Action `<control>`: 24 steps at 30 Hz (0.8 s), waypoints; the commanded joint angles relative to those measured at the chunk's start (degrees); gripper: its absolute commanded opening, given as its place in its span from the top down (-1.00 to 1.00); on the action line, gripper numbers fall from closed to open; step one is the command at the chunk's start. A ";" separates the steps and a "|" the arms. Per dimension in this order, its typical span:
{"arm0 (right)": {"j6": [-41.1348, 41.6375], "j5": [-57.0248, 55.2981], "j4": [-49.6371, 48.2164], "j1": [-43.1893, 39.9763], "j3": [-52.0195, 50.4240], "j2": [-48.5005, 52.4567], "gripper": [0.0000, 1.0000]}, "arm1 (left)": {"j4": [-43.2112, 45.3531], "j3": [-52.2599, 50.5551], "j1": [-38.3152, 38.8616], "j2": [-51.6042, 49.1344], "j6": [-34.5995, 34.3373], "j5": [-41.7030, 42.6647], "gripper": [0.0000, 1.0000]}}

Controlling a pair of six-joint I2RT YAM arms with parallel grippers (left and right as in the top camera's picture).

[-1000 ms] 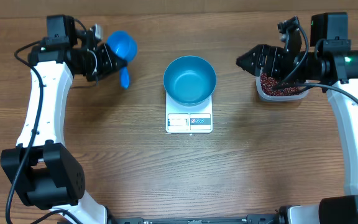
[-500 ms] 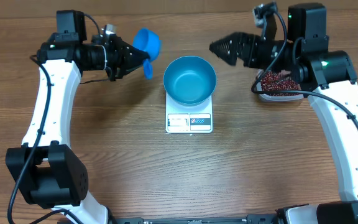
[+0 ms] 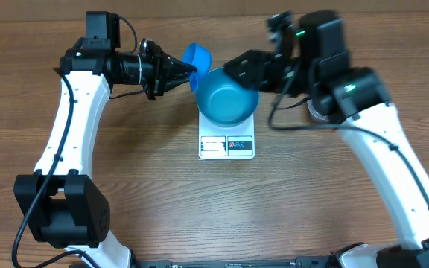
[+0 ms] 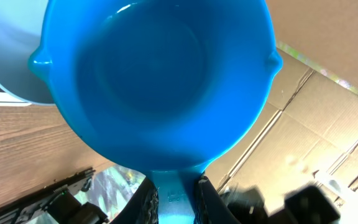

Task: Scoop item into bowl and weigh 150g on scale
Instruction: 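Lift the scoop with the left gripper toward the right gripper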

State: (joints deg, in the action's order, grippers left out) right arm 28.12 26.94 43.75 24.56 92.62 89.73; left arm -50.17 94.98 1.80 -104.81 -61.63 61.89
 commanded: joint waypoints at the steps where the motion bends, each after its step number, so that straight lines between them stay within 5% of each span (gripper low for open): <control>1: 6.05 -13.92 -1.66 4.61 0.33 -0.33 -0.22 | 0.07 1.22 0.24 0.59 -1.84 -0.55 0.92; 10: 16.31 -28.65 -4.48 13.16 0.33 1.92 -0.09 | 0.09 1.22 2.54 0.59 -2.27 -0.98 0.92; 24: 20.04 -27.28 -3.76 13.86 0.33 5.77 -0.03 | 1.44 1.22 4.92 0.59 -4.87 -7.30 0.92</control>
State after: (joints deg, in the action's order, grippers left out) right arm 47.27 0.73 39.86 38.24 92.62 95.22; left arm -49.08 94.98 6.04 -104.81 -64.82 56.25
